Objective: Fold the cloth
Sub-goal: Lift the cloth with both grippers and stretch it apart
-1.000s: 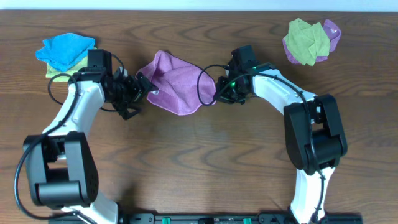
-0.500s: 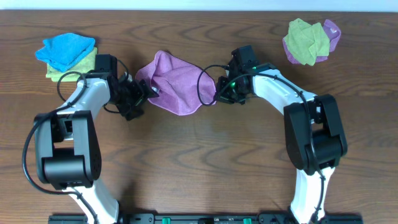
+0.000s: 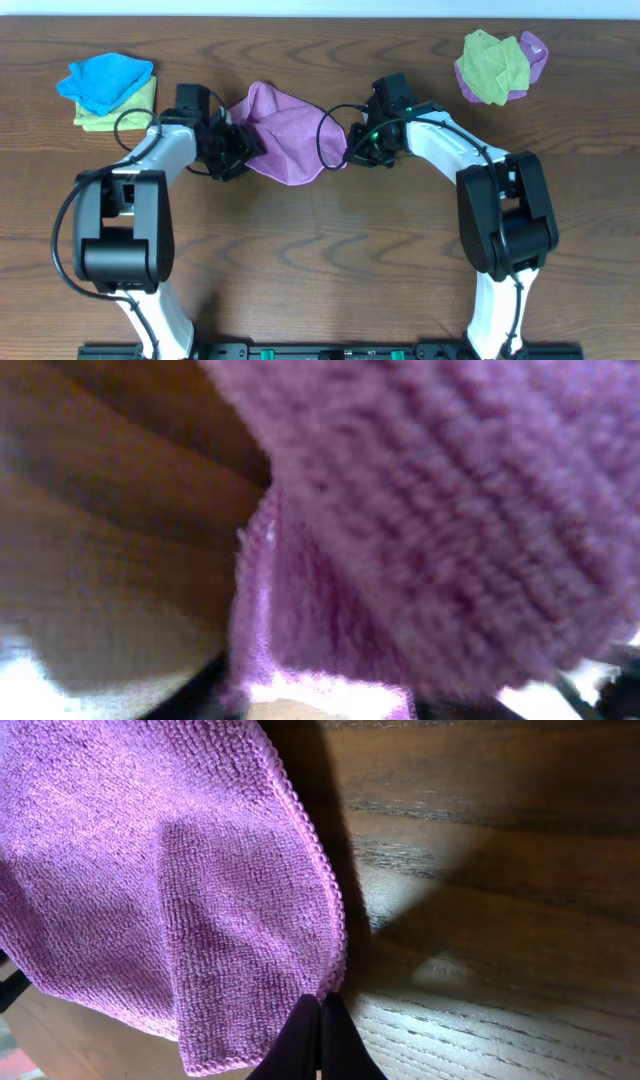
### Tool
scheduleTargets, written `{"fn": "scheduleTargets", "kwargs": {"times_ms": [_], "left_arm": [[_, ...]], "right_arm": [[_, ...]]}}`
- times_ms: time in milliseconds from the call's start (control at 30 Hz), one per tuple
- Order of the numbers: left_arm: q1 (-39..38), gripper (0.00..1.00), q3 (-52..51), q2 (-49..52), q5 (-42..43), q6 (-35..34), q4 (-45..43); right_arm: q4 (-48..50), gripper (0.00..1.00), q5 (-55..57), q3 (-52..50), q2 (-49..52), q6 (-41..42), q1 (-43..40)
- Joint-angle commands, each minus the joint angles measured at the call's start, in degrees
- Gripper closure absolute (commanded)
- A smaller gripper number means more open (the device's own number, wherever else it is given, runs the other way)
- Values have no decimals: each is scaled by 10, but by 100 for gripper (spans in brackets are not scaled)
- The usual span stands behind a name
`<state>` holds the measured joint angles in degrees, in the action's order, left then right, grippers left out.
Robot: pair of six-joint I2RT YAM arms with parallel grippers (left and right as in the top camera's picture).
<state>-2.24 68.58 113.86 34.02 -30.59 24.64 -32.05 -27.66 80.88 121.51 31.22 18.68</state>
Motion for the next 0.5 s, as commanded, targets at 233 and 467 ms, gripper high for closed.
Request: {"fn": "scheduleTargets", "kwargs": {"times_ms": [233, 467], "left_arm": [[-10, 94, 3, 23, -94, 10, 2], [-10, 94, 7, 19, -83, 38, 42]], "right_arm": [[-1, 99, -9, -1, 9, 0, 5], [-14, 99, -43, -1, 6, -15, -8]]}}
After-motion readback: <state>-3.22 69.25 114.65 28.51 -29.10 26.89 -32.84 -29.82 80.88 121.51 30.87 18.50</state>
